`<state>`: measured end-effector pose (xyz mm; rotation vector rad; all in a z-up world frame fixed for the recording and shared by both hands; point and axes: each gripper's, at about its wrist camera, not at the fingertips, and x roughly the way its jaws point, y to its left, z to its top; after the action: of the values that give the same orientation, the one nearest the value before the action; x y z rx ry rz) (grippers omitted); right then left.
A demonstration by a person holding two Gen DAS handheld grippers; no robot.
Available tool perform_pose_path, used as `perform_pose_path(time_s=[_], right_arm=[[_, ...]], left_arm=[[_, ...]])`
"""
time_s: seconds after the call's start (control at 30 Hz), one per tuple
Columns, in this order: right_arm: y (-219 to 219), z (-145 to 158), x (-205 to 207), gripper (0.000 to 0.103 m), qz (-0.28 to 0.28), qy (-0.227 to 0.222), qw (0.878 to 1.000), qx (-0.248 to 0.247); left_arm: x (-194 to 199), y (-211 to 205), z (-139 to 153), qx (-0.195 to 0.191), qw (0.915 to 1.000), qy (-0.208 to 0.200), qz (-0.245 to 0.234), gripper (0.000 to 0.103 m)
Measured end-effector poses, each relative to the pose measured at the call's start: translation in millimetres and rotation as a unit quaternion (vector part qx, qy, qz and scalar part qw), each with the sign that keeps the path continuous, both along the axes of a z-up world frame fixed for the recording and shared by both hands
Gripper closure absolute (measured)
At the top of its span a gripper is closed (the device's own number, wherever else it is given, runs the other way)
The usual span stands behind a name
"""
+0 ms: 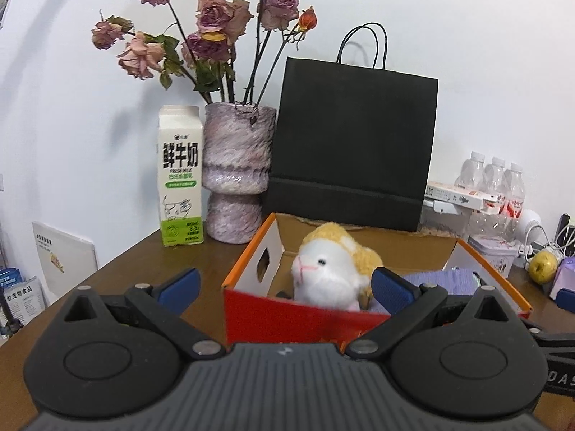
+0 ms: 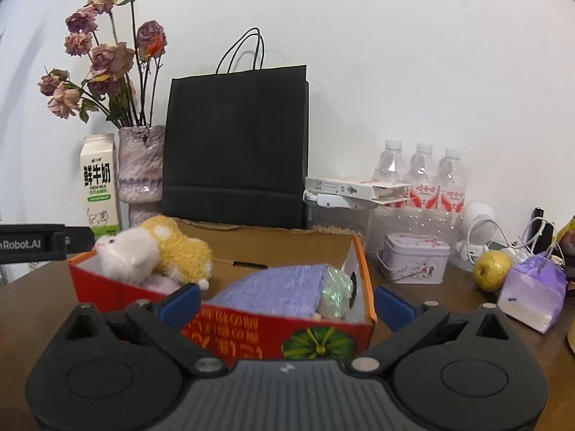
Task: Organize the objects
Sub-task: 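Withdraw both tools from the box toward the tissue and bottle cap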
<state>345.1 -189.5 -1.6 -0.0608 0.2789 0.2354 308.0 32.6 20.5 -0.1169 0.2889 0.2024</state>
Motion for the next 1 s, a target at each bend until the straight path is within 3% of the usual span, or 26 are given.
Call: perform_pose_path(time_s=[1.0], right_arm=[[-6, -21, -105, 0.0, 0.024, 0.038, 0.999, -0.026]], left_arm=[[-90, 16, -21, 0.001, 0.9988, 0.046, -0.018, 0.0]])
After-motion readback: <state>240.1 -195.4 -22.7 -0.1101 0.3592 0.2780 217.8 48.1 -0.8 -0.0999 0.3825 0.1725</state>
